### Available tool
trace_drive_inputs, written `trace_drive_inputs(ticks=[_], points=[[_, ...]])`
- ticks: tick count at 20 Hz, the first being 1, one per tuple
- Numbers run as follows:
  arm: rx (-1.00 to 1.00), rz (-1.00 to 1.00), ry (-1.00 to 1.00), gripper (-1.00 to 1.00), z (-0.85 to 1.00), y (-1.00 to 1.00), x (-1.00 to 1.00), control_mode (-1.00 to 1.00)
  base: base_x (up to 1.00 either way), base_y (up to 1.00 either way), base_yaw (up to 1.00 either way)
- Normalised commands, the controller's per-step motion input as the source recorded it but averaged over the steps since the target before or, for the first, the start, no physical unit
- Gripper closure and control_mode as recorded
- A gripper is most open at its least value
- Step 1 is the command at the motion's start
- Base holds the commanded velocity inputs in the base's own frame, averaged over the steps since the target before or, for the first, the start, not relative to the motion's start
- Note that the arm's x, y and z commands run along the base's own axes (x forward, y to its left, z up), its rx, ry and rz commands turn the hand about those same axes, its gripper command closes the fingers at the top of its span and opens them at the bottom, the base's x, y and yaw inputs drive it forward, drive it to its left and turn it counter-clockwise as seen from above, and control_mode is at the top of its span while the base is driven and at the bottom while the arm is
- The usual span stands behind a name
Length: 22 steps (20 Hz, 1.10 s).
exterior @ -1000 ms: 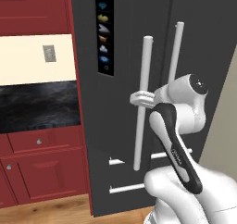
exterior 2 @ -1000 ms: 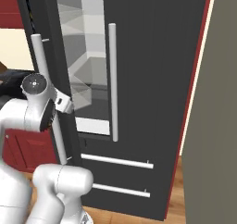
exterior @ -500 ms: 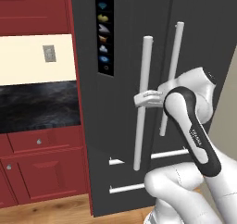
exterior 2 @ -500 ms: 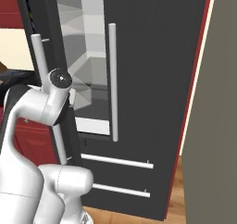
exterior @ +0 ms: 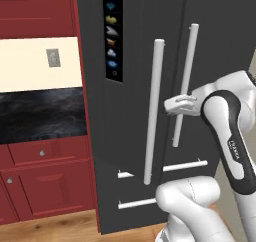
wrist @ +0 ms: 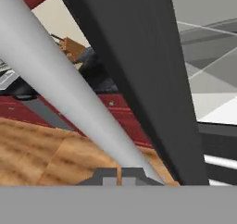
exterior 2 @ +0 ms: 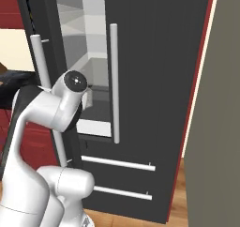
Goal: Retrieve the sausage and cheese from the fridge and place them on the cutting board on the counter.
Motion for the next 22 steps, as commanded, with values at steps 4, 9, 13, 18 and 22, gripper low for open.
trace_drive_inputs(ticks=[4, 9, 13, 18, 22], points=[[0.11, -0.08, 0.0, 1.0, 0.16, -0.43, -0.02, -1.0, 0.0, 0.0, 0.0], [0.07, -0.12, 0.16, -1.0, 0.09, -0.28, 0.38, -1.0, 0.0, 0.0, 0.0], [0.16, -0.01, 0.11, -1.0, 0.1, -0.32, 0.32, -1.0, 0.0, 0.0, 0.0], [0.24, 0.0, 0.09, -1.0, 0.08, -0.31, 0.31, -1.0, 0.0, 0.0, 0.0], [0.24, 0.0, 0.15, -1.0, 0.04, -0.14, 0.57, -1.0, 0.0, 0.0, 0.0]])
